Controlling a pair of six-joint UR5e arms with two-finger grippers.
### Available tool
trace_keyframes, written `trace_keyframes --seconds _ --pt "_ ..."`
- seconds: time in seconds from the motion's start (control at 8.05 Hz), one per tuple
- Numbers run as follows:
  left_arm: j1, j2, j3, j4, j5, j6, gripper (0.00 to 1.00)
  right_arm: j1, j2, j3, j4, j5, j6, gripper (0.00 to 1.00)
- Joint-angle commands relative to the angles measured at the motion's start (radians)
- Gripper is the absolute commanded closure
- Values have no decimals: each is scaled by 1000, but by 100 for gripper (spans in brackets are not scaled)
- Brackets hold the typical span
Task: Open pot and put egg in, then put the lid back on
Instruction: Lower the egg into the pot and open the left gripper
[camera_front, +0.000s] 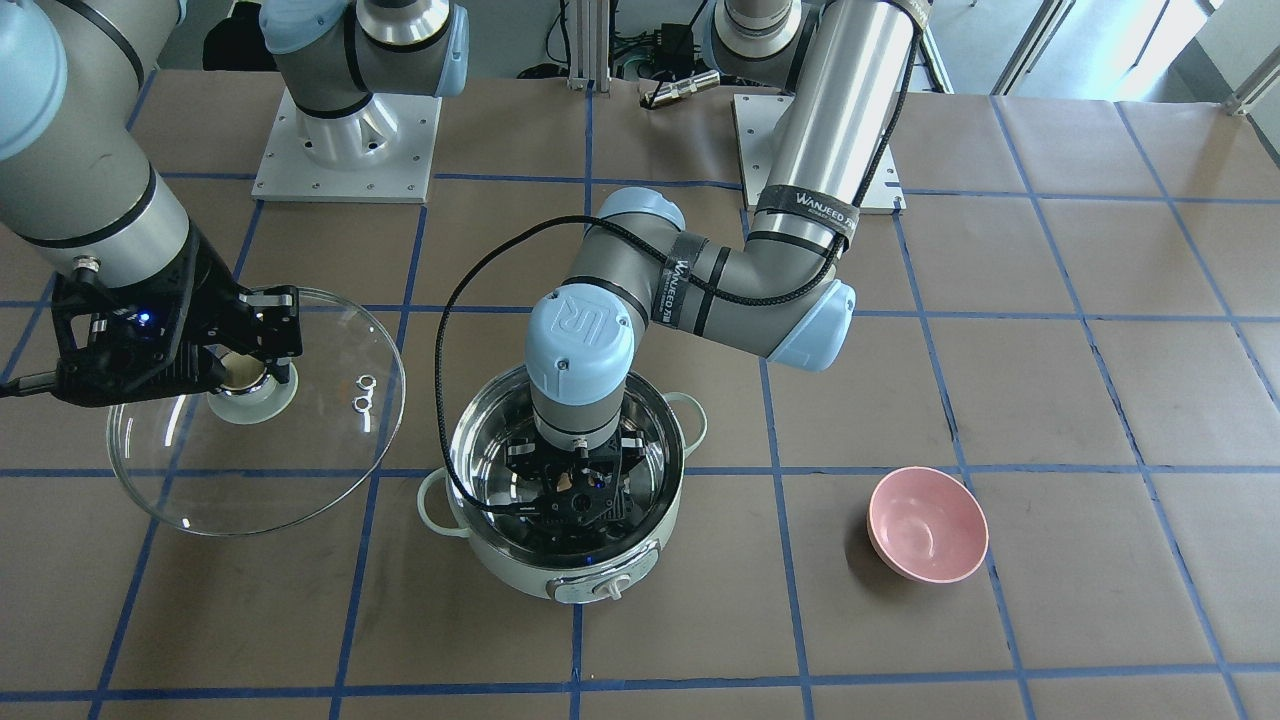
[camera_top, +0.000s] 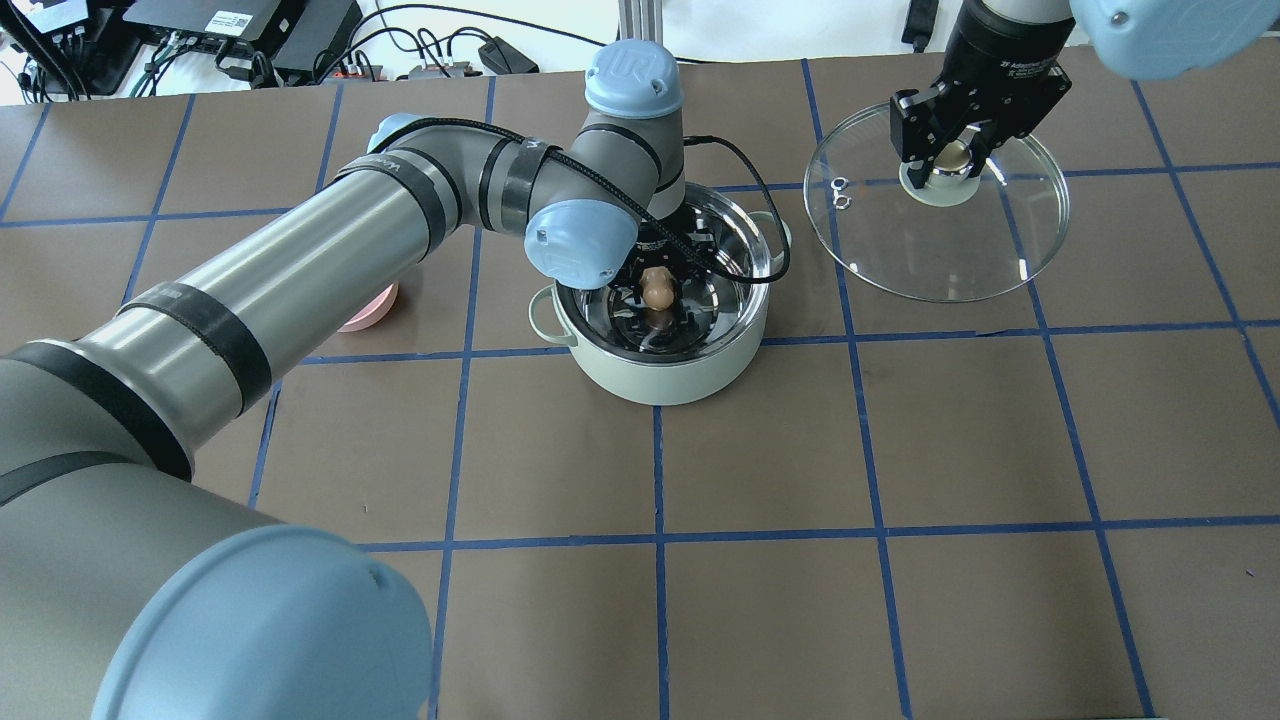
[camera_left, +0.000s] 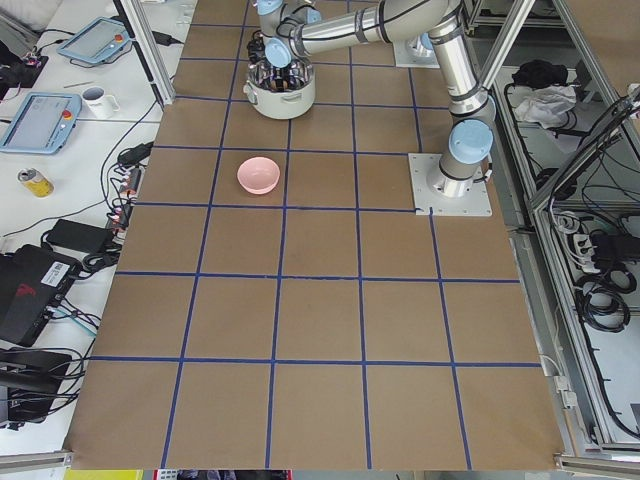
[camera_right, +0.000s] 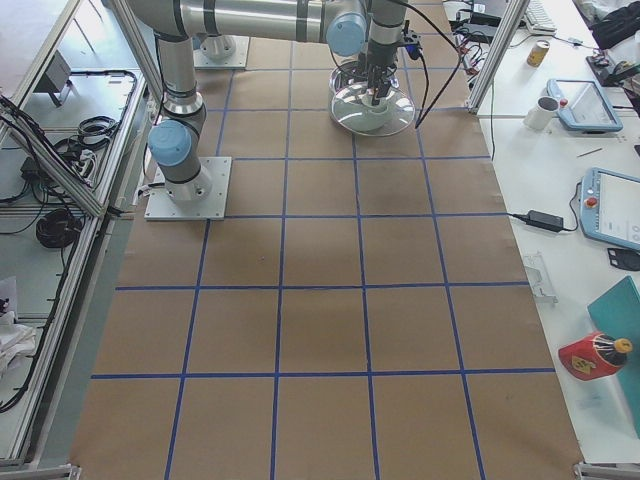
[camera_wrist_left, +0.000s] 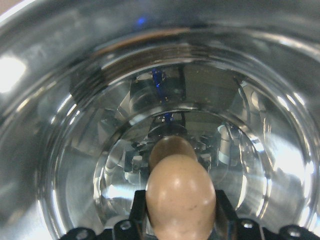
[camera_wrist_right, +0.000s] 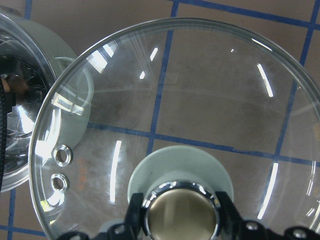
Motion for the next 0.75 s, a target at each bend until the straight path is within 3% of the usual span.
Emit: trace_keyframes --seconds 0.0,0.12,0.5,0.62 --pt "-3 4 -7 21 0 -15 99 0 0 0 1 0 0 100" --pt "-3 5 -7 30 0 -13 92 0 1 0 0 0 -6 100" --pt "-3 7 -42 77 2 -13 47 0 1 0 0 0 -11 100" --pt "-3 7 -44 82 2 -13 45 0 0 0 0 0 -11 100"
